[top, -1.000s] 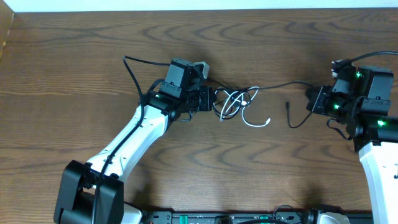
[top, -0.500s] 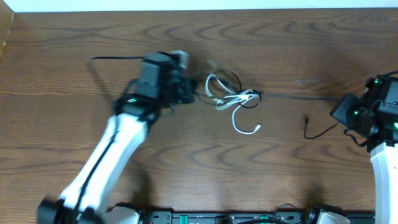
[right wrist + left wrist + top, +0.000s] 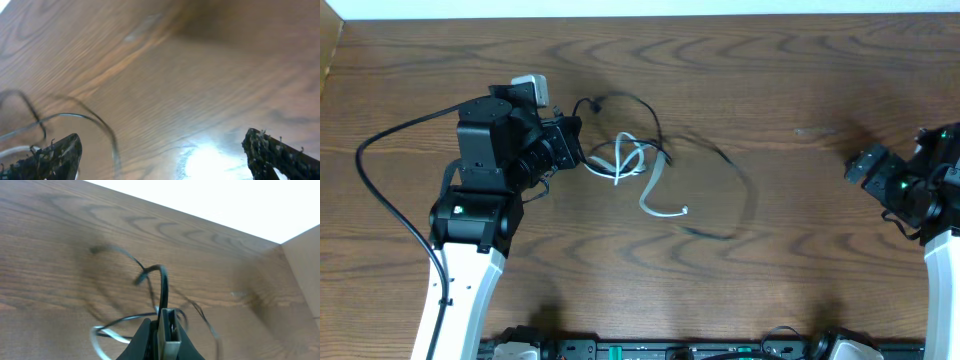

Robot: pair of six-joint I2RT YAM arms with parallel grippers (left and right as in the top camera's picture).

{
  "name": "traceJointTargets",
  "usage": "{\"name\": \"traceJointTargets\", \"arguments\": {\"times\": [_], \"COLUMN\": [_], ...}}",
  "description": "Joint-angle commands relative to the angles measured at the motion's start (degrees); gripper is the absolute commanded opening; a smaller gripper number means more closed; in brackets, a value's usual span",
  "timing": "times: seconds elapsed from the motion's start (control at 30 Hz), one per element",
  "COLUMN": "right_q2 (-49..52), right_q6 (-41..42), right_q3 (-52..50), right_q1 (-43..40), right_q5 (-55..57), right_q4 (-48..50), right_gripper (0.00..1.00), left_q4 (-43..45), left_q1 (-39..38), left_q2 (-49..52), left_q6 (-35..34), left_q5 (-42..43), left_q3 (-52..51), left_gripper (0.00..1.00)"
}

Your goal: Untangle cables

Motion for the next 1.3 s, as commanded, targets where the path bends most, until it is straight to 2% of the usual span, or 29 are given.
{"name": "traceJointTargets", "arguments": {"times": [0.0, 0.23, 0.33, 0.4, 0.43, 0.53, 0.63, 0.73, 0.93, 1.1, 1.27], "right_q2": [0.9, 3.5, 5.1, 6.3, 6.9, 9.0, 11.6, 14.3, 17.8, 18.2, 18.2], "right_q6": [-8.8, -18.3, -19.7, -19.6, -19.6, -18.1, -12.7, -7.3, -6.7, -3.3, 1.4], "right_q3": [0.9, 0.9, 0.9, 0.9, 0.9, 0.9, 0.9, 0.9, 0.9, 0.9, 0.9], "right_q1": [1.4, 7.6, 10.6, 12.8, 14.0, 17.9, 21.2, 24.3, 30.5, 34.5, 38.1], "right_q5": [-10.8, -26.7, -33.5, -36.5, -37.6, -37.9, -36.5, -34.1, -34.1, -33.0, -25.5], "right_q4": [0.3, 2.3, 4.3, 6.1, 7.0, 10.0, 12.9, 15.4, 20.2, 24.6, 25.2], "right_gripper": [0.99, 0.98, 0.82, 0.65, 0.61, 0.61, 0.54, 0.52, 0.49, 0.50, 0.55], "left_q4": [0.0, 0.1, 0.1, 0.3, 0.3, 1.0, 3.2, 4.9, 5.5, 5.7, 7.0], "left_q1": [0.1, 0.1, -0.3, -1.6, -2.6, -6.5, -10.6, -14.9, -21.2, -24.5, -25.0], "left_q2": [-0.4, -0.4, -0.4, -0.4, -0.4, -0.4, -0.3, -0.4, -0.3, -0.3, -0.3], "left_q6": [0.0, -2.1, -2.7, -2.7, -2.7, -2.7, -2.7, -2.7, -3.1, -3.1, -3.6], "left_q5": [3.1, 7.3, 8.7, 9.0, 9.0, 9.0, 8.5, 4.4, -1.8, -5.2, -5.7], "left_q3": [-0.2, -0.2, -0.2, -0.2, -0.2, -0.2, -0.2, -0.2, -0.2, -0.2, -0.2], "left_gripper": [0.08, 0.08, 0.08, 0.07, 0.08, 0.08, 0.08, 0.08, 0.08, 0.07, 0.08]}}
